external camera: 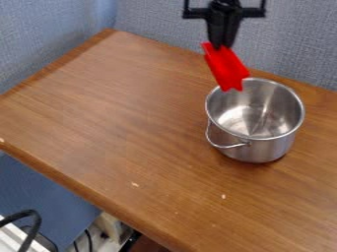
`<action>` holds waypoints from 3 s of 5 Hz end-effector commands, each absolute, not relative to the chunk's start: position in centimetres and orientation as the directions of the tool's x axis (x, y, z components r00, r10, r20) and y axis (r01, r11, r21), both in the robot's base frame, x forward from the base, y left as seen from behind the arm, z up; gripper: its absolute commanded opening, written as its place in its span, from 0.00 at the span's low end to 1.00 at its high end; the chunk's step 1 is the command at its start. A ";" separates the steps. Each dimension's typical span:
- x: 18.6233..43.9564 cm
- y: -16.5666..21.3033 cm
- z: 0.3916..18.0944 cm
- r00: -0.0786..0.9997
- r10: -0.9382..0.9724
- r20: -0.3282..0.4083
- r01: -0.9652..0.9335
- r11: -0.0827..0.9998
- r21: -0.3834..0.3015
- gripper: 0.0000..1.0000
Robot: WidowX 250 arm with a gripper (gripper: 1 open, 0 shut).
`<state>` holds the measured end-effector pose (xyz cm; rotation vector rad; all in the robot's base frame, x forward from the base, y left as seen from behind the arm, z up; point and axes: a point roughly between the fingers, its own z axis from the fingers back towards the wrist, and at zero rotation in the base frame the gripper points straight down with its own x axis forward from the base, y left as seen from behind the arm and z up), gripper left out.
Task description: Put the red object in the metal pot
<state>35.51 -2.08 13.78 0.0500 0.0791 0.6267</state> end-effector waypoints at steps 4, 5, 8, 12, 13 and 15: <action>35.3 -4.0 11.9 0.841 0.539 -0.045 -0.538 0.842 0.024 0.00; 35.5 -4.1 11.0 0.839 0.542 -0.046 -0.542 0.840 0.025 0.00; 36.1 -4.3 10.0 0.840 0.540 -0.048 -0.539 0.842 0.038 0.00; 36.8 -4.5 9.2 0.839 0.541 -0.056 -0.540 0.841 0.038 1.00; 36.8 -4.3 9.6 0.836 0.546 -0.058 -0.545 0.838 0.027 0.00; 37.0 -4.0 10.5 0.829 0.556 -0.062 -0.557 0.831 0.000 1.00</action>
